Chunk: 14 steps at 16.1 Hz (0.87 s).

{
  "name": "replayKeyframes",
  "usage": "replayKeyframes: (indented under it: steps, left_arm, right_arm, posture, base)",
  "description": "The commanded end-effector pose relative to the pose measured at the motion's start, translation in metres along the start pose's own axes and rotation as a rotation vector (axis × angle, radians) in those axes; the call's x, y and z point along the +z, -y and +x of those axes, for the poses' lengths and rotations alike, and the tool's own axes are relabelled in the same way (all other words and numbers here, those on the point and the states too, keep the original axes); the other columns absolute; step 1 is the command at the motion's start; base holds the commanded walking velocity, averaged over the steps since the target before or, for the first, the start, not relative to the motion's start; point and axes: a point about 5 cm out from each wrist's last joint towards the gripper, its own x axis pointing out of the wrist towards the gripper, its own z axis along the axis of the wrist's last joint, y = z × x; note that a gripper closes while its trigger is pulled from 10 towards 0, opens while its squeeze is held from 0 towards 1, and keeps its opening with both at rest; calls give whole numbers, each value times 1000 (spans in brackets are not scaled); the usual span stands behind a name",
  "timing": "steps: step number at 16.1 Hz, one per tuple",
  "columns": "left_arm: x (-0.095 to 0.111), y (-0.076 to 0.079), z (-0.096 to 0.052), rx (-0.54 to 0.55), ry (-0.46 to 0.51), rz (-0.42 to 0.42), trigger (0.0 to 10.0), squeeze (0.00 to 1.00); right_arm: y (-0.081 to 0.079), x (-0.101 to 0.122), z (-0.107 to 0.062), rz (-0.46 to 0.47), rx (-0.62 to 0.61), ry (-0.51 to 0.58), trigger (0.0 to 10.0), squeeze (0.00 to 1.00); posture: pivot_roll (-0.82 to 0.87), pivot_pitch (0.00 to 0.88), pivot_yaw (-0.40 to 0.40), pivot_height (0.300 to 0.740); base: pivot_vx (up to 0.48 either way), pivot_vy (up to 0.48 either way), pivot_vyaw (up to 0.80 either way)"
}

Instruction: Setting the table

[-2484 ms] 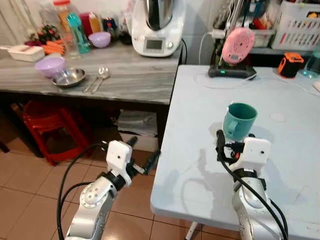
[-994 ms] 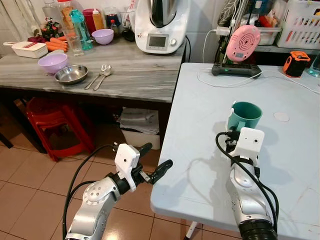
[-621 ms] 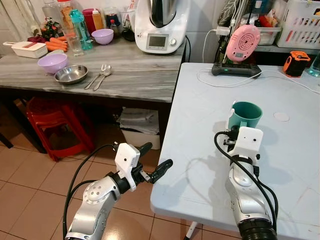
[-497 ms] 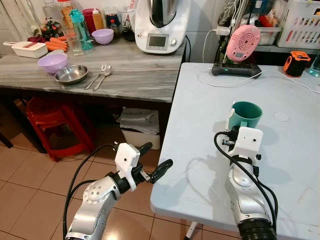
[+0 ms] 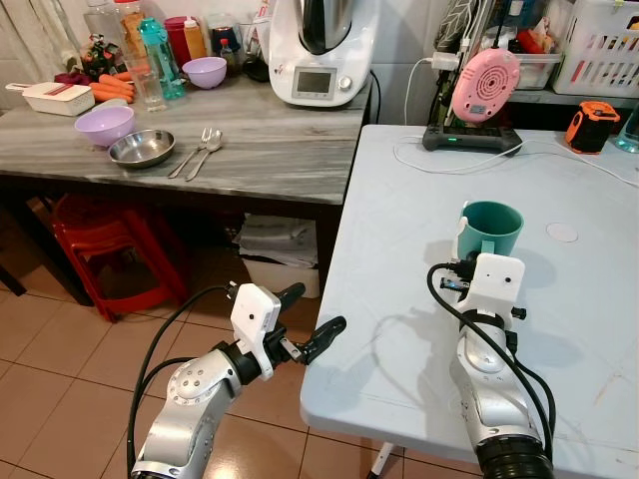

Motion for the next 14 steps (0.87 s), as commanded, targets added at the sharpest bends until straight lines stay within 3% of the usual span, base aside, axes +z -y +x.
replayKeyframes:
  steps: [1,7,9,10,11,12,14]
  left_arm:
    - [1,0,1,-2,-6,7,10000,0]
    - [1,0,2,-2,-8,7,10000,0]
    - [4,-19,-5,226,33,47,10000,0]
    - [3,-26,-6,292,21,40,10000,0]
    - [4,-31,-7,334,26,39,10000,0]
    - [5,-34,-7,355,31,36,10000,0]
    - [9,-42,-7,426,41,42,10000,0]
  right_arm:
    - [-4,7,3,-5,10,32,0,0]
    - [-4,6,3,-6,10,32,0,0]
    - [8,12,-9,-20,48,83,0,0]
    - [11,14,-14,-26,67,96,627,0]
    - [12,15,-20,-31,90,108,6784,0]
    - [13,15,-24,-29,107,115,10000,0]
    - [17,15,-33,-39,131,123,10000,0]
  posture:
    - [-2,0,58,740]
    - [-4,0,57,740]
    - [0,0,43,740]
    - [0,0,41,740]
    - [0,0,41,740]
    - [-5,0,39,740]
    - [-11,0,40,740]
  base:
    - [0,0,0]
    - [0,0,0]
    - [0,0,0]
    - [0,0,0]
    - [0,0,0]
    - [0,0,0]
    - [0,0,0]
